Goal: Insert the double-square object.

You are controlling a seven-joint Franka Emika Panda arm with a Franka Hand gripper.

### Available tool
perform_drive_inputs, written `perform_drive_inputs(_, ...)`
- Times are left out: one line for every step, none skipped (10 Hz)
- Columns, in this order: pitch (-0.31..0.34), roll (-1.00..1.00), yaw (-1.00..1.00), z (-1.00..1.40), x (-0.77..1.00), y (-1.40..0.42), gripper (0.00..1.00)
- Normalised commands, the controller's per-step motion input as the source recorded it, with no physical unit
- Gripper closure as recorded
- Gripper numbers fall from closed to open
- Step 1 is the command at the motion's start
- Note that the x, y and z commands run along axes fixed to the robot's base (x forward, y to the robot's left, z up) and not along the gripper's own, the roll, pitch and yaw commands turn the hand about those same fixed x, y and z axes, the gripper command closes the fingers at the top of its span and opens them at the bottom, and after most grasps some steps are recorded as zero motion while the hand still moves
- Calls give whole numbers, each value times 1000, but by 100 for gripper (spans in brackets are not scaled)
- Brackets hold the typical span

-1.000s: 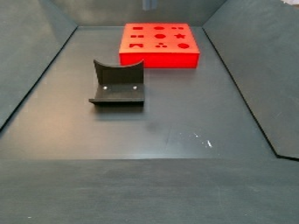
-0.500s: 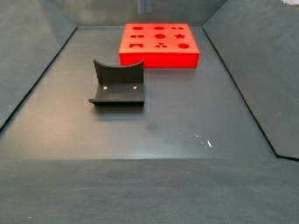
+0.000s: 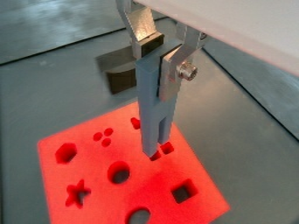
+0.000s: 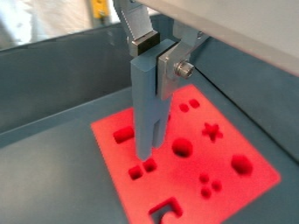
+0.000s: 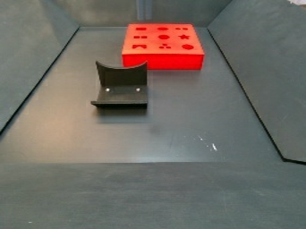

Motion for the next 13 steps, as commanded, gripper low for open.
perform_drive_inputs(21, 84, -726, -529, 366, 189, 100)
perform_drive_inputs(57, 89, -674, -646, 363, 97, 100)
perform_drive_inputs(90, 104, -629, -634, 340, 0, 100)
perform_drive_inputs(111, 77, -546, -531, 217, 0, 100)
perform_drive_inputs(73, 0, -269, 0, 151, 9, 100)
perform_drive_inputs(7, 0, 0, 0, 0, 0, 100)
perform_drive_inputs(0, 0, 0, -43, 0, 0, 100)
perform_drive_inputs(0, 0, -129, -103, -114, -126, 100)
perform_drive_inputs(0, 11, -134, -137, -240, -109, 100)
perform_drive_inputs(0, 0, -151, -94, -291, -94, 100)
perform_drive_inputs(-3, 0, -154, -117, -123, -40, 100)
perform_drive_inputs(0, 19, -114, -257, -54, 0, 100)
perform_drive_inputs(0, 57, -69, -343, -26, 0, 100)
